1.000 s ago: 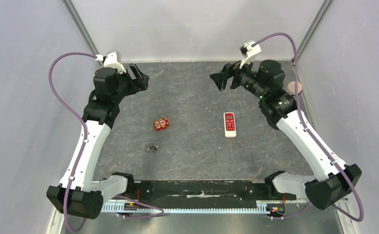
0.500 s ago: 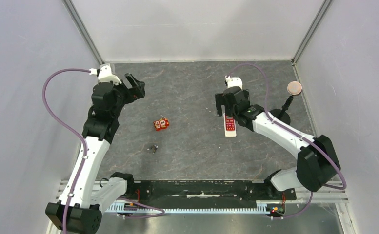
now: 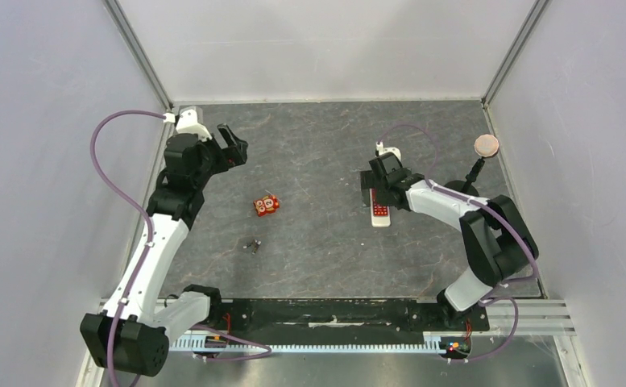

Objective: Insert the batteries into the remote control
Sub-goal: Pick up the remote control from the center of the board.

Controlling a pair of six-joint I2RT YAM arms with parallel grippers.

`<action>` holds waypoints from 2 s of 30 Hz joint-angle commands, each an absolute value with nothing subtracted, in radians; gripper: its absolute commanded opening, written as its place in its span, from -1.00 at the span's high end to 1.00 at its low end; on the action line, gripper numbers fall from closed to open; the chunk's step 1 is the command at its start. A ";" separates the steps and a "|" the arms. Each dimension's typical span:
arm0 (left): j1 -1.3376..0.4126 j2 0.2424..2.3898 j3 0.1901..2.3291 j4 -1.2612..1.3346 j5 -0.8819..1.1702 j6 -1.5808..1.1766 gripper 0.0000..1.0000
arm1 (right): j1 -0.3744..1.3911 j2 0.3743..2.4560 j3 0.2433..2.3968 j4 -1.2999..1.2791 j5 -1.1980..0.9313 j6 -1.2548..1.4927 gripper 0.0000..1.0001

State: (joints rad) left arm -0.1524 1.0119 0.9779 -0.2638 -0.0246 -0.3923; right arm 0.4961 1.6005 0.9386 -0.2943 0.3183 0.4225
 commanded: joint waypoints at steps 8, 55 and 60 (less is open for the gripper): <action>-0.153 1.034 0.977 -0.201 -0.028 -0.379 -0.84 | 0.479 1.699 0.948 -0.372 0.254 0.493 -0.66; -0.152 0.945 1.101 0.400 0.900 -0.756 -0.91 | 0.604 1.538 1.168 1.364 -1.033 1.726 0.55; -0.153 0.987 1.160 0.452 1.045 -0.741 -0.92 | 0.618 1.508 1.176 1.257 -1.056 1.649 0.56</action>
